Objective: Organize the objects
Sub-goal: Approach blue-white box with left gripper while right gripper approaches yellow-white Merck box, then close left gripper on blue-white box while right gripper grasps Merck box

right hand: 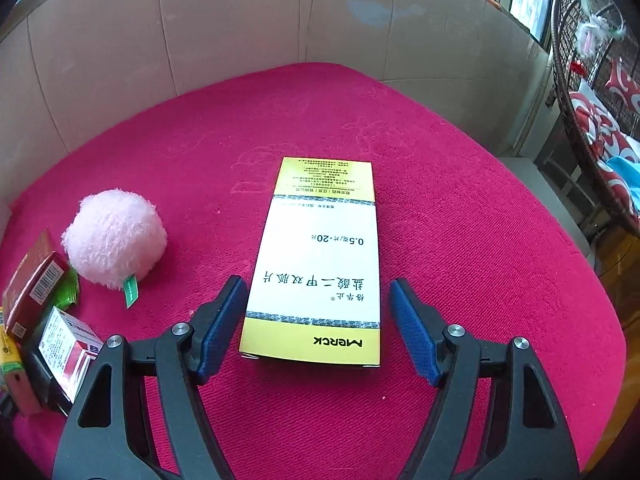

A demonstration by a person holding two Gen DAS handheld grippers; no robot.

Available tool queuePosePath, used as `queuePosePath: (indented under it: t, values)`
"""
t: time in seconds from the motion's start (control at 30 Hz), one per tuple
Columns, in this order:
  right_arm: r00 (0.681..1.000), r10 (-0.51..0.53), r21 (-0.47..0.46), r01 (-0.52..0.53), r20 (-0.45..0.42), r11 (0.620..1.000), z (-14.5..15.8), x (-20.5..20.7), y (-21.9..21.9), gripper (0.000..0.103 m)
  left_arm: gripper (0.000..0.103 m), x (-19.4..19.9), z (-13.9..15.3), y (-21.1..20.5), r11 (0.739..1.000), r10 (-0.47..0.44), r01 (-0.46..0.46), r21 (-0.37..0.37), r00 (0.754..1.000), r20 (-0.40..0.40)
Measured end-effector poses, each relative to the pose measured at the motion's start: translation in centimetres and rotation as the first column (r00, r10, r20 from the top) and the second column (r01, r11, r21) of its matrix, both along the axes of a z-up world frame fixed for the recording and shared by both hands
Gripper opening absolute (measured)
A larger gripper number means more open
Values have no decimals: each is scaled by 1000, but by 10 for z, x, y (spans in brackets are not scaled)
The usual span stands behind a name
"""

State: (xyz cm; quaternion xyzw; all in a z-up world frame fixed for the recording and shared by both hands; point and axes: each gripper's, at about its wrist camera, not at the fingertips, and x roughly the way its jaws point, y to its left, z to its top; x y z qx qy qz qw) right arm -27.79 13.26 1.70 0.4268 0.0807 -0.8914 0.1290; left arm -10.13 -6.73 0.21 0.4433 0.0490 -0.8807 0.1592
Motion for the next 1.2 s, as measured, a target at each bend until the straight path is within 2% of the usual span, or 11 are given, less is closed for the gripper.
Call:
queuePosePath:
  t: [0.03,0.1,0.13,0.2,0.23,0.3,0.43,0.57,0.67,0.97,1.2]
  values:
    - [1000,-2,-3,2,0,1000,0,0,1,71,77,-1,0,-3,1000,14,-14,-11,1000,-5]
    - [1000,-4,-8,4,-1,1000,-1,0,2,68,58,4,0,-7,999,36,-36,-28,999,-18]
    - [1000,-2,-11,2,-1,1000,-1,0,2,66,54,6,2,-10,998,47,-48,-29,999,-25]
    - [1000,9,-14,-9,-6,1000,0,3,2,60,39,10,5,-17,997,70,-71,-10,996,-50]
    - [1000,19,-12,-19,-8,1000,0,4,0,57,37,12,7,-20,997,80,-80,3,995,-61]
    - [999,35,-9,-35,-9,999,0,5,-2,57,36,14,9,-21,996,85,-83,31,993,-84]
    - [999,41,-19,-42,-8,999,-1,6,-2,57,36,17,8,-12,998,61,-60,10,991,-122]
    - [999,33,-33,-33,-11,999,-1,7,-1,56,36,31,8,-10,1000,13,-9,28,987,-159]
    - [999,21,-56,-23,-26,998,1,8,3,56,36,42,15,-8,999,-17,23,23,976,-216]
    - [987,12,-70,-24,-161,997,16,24,4,56,36,59,30,-4,999,-50,40,-37,935,-352]
    - [966,-57,-112,29,-252,993,24,34,13,56,36,70,36,-6,999,-33,28,-17,905,-424]
